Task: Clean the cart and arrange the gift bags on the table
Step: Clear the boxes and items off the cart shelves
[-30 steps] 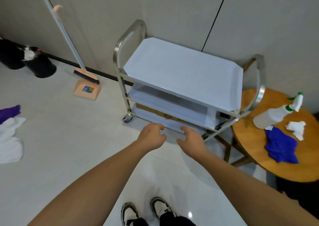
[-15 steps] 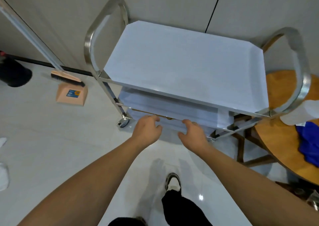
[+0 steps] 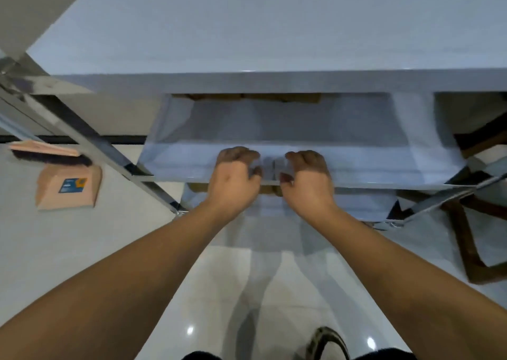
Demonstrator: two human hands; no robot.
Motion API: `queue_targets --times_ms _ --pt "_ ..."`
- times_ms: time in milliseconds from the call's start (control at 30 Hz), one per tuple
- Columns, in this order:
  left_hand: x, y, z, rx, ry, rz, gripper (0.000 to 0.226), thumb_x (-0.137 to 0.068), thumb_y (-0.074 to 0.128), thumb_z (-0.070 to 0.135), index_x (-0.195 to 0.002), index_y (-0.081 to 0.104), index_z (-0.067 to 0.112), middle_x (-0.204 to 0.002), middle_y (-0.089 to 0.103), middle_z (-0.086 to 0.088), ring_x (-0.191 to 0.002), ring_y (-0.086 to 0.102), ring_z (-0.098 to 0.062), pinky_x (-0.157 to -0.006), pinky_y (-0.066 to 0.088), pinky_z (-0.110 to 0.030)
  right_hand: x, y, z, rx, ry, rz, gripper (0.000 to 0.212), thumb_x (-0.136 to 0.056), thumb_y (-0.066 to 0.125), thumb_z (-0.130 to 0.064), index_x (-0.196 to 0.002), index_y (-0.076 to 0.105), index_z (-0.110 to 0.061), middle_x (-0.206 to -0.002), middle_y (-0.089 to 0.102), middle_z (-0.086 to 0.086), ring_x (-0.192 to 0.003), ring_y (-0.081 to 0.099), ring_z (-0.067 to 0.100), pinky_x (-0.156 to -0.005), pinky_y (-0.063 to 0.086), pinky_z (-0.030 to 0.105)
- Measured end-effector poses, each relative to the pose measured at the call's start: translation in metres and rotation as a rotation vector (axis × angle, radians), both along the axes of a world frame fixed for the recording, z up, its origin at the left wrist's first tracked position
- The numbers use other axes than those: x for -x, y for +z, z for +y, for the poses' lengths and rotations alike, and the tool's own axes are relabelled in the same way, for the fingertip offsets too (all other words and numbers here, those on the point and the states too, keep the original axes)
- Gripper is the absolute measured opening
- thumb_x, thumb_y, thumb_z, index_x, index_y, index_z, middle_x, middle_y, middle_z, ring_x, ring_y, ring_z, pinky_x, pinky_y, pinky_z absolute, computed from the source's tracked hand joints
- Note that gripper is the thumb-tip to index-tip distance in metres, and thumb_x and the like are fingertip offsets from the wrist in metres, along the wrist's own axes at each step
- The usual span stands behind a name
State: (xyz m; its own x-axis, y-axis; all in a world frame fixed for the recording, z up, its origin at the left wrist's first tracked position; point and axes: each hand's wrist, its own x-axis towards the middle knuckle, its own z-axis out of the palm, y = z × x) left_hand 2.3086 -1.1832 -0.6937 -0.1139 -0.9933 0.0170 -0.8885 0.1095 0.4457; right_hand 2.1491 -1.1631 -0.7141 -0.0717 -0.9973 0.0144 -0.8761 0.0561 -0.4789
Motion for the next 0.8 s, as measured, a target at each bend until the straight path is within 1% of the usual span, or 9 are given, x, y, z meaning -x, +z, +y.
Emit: queue_targets --times_ms 67,167,300,367,467,533,600,667,800 --pt "-0.001 -0.017 -0.027 0.034 0.005 -0.04 0.035 -0.097 0.06 0.034 -0.127 0.067 0.019 -0.133 0.062 -0.004 -0.127 0.049 -0.027 -0.109 0.04 -0.034 0.001 -0.027 -0.003 0.138 -0.03 0.072 0.035 -0.092 0.059 -0.03 -0.118 0.069 -0.008 -0.12 0.064 0.014 -0.117 0.055 0.036 -0.098 0.044 0.042" --pt "-0.005 -0.034 -0.053 0.109 -0.003 -0.108 0.036 -0.098 0.057 0.039 -0.128 0.067 0.022 -0.134 0.062 -0.007 -0.122 0.052 -0.033 -0.106 0.043 -0.037 0.002 -0.054 -0.001 0.374 -0.078 0.103 0.037 -0.089 0.055 -0.037 -0.109 0.073 -0.011 -0.114 0.067 0.009 -0.109 0.059 0.032 -0.094 0.043 0.04" --pt "-0.011 -0.05 -0.057 0.216 -0.011 -0.128 0.038 -0.1 0.05 0.045 -0.128 0.064 0.025 -0.132 0.06 -0.005 -0.12 0.049 -0.032 -0.103 0.041 -0.04 -0.006 -0.054 -0.003 0.448 -0.129 0.204 0.037 -0.09 0.052 -0.04 -0.103 0.074 -0.012 -0.105 0.068 0.008 -0.098 0.06 0.031 -0.087 0.046 0.04" --pt "-0.012 -0.051 -0.057 0.206 -0.014 -0.125 0.039 -0.101 0.047 0.047 -0.13 0.062 0.026 -0.134 0.058 -0.004 -0.121 0.048 -0.03 -0.103 0.04 -0.041 -0.013 -0.038 -0.015 0.326 -0.13 0.257 0.037 -0.094 0.05 -0.042 -0.109 0.071 -0.015 -0.107 0.065 0.009 -0.101 0.058 0.031 -0.086 0.045 0.04" --pt "-0.012 -0.05 -0.055 0.214 -0.042 -0.119 0.041 -0.101 0.043 0.048 -0.133 0.059 0.027 -0.133 0.056 -0.003 -0.121 0.046 -0.029 -0.102 0.039 -0.042 -0.018 -0.019 -0.042 0.166 -0.099 0.281 0.045 -0.096 0.055 -0.041 -0.134 0.056 -0.017 -0.13 0.057 0.01 -0.122 0.049 0.03 -0.101 0.042 0.039" --pt "-0.013 -0.05 -0.056 0.213 -0.051 -0.119 0.041 -0.101 0.042 0.049 -0.132 0.06 0.027 -0.131 0.057 -0.004 -0.12 0.046 -0.028 -0.101 0.039 -0.042 -0.023 -0.012 -0.063 0.228 -0.023 0.285 0.058 -0.092 0.063 -0.034 -0.143 0.046 -0.014 -0.142 0.049 0.012 -0.132 0.042 0.033 -0.108 0.04 0.041" --pt "-0.013 -0.049 -0.056 0.212 -0.062 -0.136 0.042 -0.102 0.04 0.049 -0.131 0.06 0.026 -0.131 0.057 -0.004 -0.12 0.045 -0.029 -0.102 0.038 -0.042 -0.023 -0.006 -0.085 0.294 0.044 0.364 0.072 -0.087 0.07 -0.028 -0.149 0.037 -0.011 -0.149 0.041 0.014 -0.137 0.038 0.034 -0.11 0.036 0.041" --pt "-0.012 -0.049 -0.057 0.211 -0.061 -0.138 0.043 -0.103 0.039 0.048 -0.134 0.059 0.025 -0.132 0.056 -0.004 -0.122 0.044 -0.029 -0.104 0.036 -0.042 -0.023 0.004 -0.108 0.248 0.019 0.431 0.079 -0.086 0.072 -0.026 -0.152 0.03 -0.014 -0.151 0.039 0.012 -0.138 0.037 0.032 -0.11 0.033 0.039" --pt "-0.013 -0.05 -0.056 0.216 -0.055 -0.114 0.044 -0.103 0.038 0.046 -0.136 0.057 0.023 -0.135 0.056 -0.004 -0.124 0.042 -0.028 -0.107 0.034 -0.041 -0.025 0.009 -0.125 0.068 -0.123 0.487 0.061 -0.092 0.066 -0.036 -0.142 0.038 -0.017 -0.14 0.051 0.012 -0.134 0.043 0.034 -0.116 0.029 0.043"
